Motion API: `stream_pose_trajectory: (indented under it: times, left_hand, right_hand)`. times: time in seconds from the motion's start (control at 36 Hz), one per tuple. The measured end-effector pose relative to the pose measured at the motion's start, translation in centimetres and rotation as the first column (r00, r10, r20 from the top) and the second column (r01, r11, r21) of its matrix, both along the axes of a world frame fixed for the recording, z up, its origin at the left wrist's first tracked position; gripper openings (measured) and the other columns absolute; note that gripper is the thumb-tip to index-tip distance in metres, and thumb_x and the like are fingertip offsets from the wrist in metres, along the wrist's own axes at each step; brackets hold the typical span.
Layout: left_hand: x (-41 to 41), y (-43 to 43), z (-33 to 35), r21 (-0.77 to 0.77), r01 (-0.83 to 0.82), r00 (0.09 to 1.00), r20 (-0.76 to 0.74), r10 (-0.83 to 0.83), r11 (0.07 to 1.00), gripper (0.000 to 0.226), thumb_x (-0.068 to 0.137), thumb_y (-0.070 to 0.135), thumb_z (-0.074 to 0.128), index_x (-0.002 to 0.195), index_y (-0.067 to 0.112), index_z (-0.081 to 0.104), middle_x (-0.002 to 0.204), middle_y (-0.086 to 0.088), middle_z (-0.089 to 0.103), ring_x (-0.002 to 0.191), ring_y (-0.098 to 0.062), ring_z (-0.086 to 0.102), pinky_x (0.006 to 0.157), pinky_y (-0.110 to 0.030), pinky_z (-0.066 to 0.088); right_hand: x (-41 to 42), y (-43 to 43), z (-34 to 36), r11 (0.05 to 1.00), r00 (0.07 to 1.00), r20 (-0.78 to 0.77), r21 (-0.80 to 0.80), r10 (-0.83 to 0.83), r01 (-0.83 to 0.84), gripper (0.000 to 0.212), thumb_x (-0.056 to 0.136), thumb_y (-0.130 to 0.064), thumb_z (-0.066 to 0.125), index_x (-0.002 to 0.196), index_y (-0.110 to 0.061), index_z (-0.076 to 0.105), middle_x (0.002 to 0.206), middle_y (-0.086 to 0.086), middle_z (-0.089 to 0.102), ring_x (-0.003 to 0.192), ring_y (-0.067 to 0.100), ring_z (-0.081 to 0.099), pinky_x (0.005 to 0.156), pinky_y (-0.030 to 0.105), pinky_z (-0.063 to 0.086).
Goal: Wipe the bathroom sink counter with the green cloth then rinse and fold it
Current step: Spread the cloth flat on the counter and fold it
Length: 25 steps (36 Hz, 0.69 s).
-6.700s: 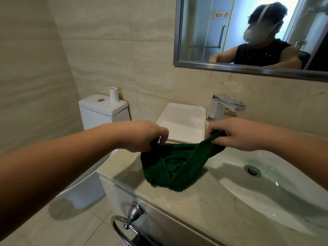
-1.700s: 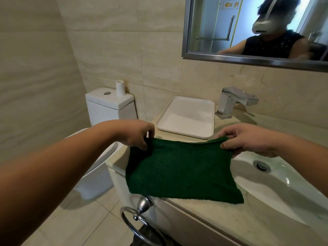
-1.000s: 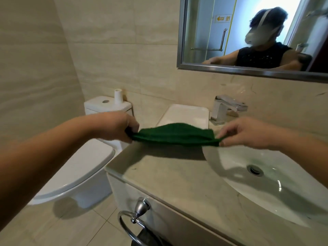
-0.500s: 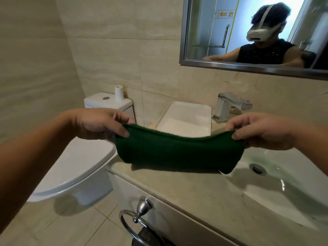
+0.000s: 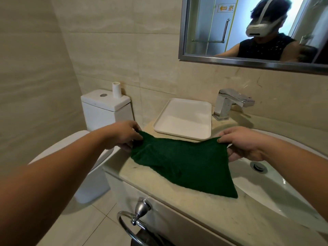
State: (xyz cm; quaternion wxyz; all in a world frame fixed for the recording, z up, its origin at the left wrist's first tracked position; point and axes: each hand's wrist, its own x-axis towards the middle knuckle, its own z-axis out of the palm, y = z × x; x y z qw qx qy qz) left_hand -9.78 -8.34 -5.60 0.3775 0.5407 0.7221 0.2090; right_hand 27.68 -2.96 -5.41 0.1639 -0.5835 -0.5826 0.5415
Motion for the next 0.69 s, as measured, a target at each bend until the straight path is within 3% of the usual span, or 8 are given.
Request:
stream_pose_trajectory:
  times: [0.08, 0.14, 0.19, 0.28, 0.33, 0.47, 0.61, 0.69]
  left_hand:
    - [0.7, 0.6, 0.1, 0.142, 0.072, 0.921, -0.390, -0.011, 0.987, 0.031, 0.095, 0.026, 0.074, 0.122, 0.021, 0.061, 0.115, -0.007, 0.067, 0.096, -0.023, 0.069, 0.084, -0.040, 0.063]
    - [1.6, 0.3, 0.5, 0.282, 0.241, 0.827, -0.560, -0.045, 0.929, 0.037, 0.092, 0.044, 0.074, 0.122, 0.028, 0.060, 0.116, 0.000, 0.061, 0.098, -0.017, 0.063, 0.086, -0.035, 0.058]
    - [2.9, -0.9, 1.1, 0.304, 0.428, 0.811, -0.544, -0.213, 0.851, 0.034, 0.091, 0.053, 0.071, 0.119, 0.036, 0.061, 0.116, 0.008, 0.057, 0.104, -0.012, 0.058, 0.088, -0.030, 0.053]
    - [4.2, -2.4, 1.4, 0.069, 0.613, 0.677, -0.560, -0.478, 0.787, 0.034, 0.090, 0.054, 0.072, 0.120, 0.042, 0.063, 0.124, 0.013, 0.053, 0.115, -0.010, 0.048, 0.095, -0.031, 0.047]
    - [4.2, -2.8, 1.3, -0.052, 0.629, 0.637, -0.537, -0.553, 0.776, 0.032, 0.089, 0.048, 0.076, 0.118, 0.041, 0.065, 0.121, 0.013, 0.054, 0.112, -0.012, 0.052, 0.089, -0.029, 0.048]
    - [3.4, -3.4, 2.0, -0.116, 0.600, 0.648, -0.508, -0.567, 0.791, 0.032, 0.086, 0.030, 0.082, 0.110, 0.039, 0.063, 0.112, 0.012, 0.060, 0.097, -0.011, 0.059, 0.074, -0.026, 0.051]
    - [3.5, -4.2, 2.5, -0.182, 0.598, 0.543, -0.623, -0.562, 0.780, 0.019, 0.092, 0.022, 0.075, 0.109, 0.028, 0.068, 0.105, 0.007, 0.064, 0.094, -0.015, 0.061, 0.078, -0.028, 0.053]
    - [3.9, -4.7, 2.8, -0.317, 0.581, 0.457, -0.635, -0.623, 0.749, 0.014, 0.092, 0.019, 0.073, 0.100, 0.028, 0.065, 0.095, 0.007, 0.061, 0.082, -0.011, 0.057, 0.066, -0.022, 0.045]
  right_hand:
    - [-0.1, 0.2, 0.3, 0.999, 0.999, -0.010, 0.036, -0.038, 0.038, 0.020, 0.105, -0.006, 0.049, 0.119, 0.000, 0.061, 0.083, 0.019, 0.066, 0.049, 0.020, 0.063, 0.049, 0.033, 0.060]
    - [-0.3, 0.3, 0.4, 0.998, 0.999, -0.015, 0.051, -0.037, 0.037, 0.020, 0.104, -0.006, 0.048, 0.119, 0.000, 0.061, 0.083, 0.018, 0.065, 0.047, 0.020, 0.062, 0.048, 0.031, 0.057]
    - [-0.4, 0.3, 0.3, 0.997, 0.999, -0.018, 0.061, -0.036, 0.037, 0.020, 0.104, -0.006, 0.048, 0.119, -0.003, 0.062, 0.088, 0.018, 0.064, 0.048, 0.020, 0.061, 0.048, 0.031, 0.057]
    - [-0.5, 0.3, 0.1, 0.997, 0.999, -0.015, 0.063, -0.031, 0.032, 0.020, 0.104, -0.006, 0.048, 0.119, -0.007, 0.062, 0.094, 0.019, 0.064, 0.051, 0.021, 0.061, 0.052, 0.035, 0.058]
    - [-0.5, 0.3, 0.0, 0.998, 1.000, -0.005, 0.065, -0.023, 0.024, 0.021, 0.103, -0.006, 0.048, 0.118, -0.008, 0.063, 0.094, 0.019, 0.064, 0.052, 0.021, 0.061, 0.053, 0.035, 0.059]
    - [-0.4, 0.1, -0.2, 0.997, 1.000, 0.007, 0.068, -0.022, 0.021, 0.021, 0.104, -0.006, 0.048, 0.118, -0.009, 0.063, 0.099, 0.020, 0.064, 0.054, 0.021, 0.061, 0.056, 0.037, 0.061]
    - [-0.5, -0.1, -0.3, 0.996, 0.999, 0.002, 0.078, -0.035, 0.035, 0.022, 0.104, -0.005, 0.046, 0.119, -0.007, 0.062, 0.100, 0.020, 0.063, 0.050, 0.020, 0.061, 0.054, 0.037, 0.060]
    - [-0.5, -0.4, -0.2, 0.995, 0.999, 0.005, 0.085, -0.049, 0.048, 0.023, 0.105, -0.005, 0.044, 0.117, -0.009, 0.063, 0.100, 0.021, 0.066, 0.052, 0.021, 0.063, 0.054, 0.037, 0.061]
